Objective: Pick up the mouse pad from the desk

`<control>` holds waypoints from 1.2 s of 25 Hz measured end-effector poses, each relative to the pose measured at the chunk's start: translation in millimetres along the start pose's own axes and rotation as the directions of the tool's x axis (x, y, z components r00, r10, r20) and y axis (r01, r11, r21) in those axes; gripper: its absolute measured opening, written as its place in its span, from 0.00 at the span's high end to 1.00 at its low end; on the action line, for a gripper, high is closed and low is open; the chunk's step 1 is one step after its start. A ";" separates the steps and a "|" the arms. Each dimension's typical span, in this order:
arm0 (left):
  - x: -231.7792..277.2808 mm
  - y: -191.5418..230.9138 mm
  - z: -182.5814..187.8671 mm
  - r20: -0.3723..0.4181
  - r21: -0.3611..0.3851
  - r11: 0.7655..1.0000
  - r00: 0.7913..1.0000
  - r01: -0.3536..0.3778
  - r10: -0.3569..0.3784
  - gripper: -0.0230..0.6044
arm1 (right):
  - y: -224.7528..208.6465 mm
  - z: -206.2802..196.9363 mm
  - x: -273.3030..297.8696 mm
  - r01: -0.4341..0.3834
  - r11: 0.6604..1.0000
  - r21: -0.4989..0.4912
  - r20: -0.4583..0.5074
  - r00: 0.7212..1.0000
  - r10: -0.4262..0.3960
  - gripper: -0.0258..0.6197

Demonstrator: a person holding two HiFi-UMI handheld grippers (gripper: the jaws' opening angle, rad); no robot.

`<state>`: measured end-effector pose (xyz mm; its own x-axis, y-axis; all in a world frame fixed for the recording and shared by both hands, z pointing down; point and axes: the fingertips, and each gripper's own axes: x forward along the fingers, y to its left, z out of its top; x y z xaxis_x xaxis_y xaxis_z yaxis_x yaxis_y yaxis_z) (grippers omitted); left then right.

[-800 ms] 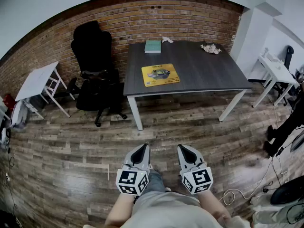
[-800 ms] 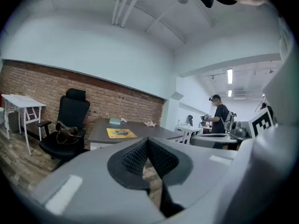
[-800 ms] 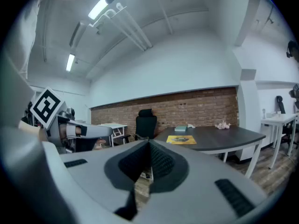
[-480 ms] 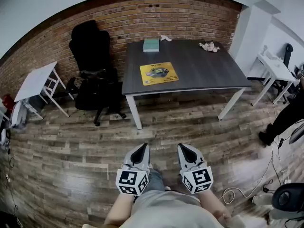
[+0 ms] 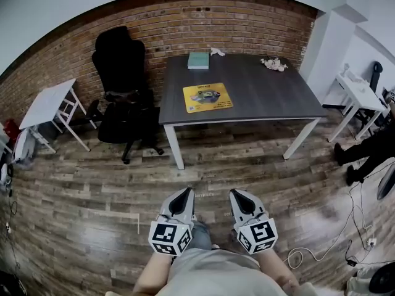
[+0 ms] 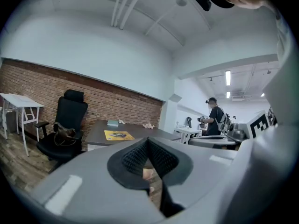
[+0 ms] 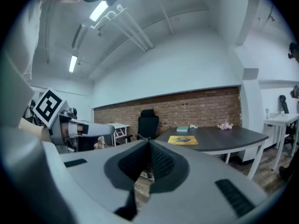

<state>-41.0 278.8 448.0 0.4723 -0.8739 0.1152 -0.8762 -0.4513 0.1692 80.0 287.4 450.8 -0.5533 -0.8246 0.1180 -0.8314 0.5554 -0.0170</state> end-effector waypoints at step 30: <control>193.4 164.1 37.0 -0.073 -0.058 0.998 0.996 0.038 -0.042 0.45 | -100.6 29.0 235.5 -0.020 0.998 0.060 -0.054 0.998 0.023 0.37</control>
<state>-97.0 29.1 461.8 0.5147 -0.8384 0.1792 -0.8505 -0.4730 0.2300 31.8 34.2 451.6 -0.5691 -0.8043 0.1709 -0.8216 0.5645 -0.0790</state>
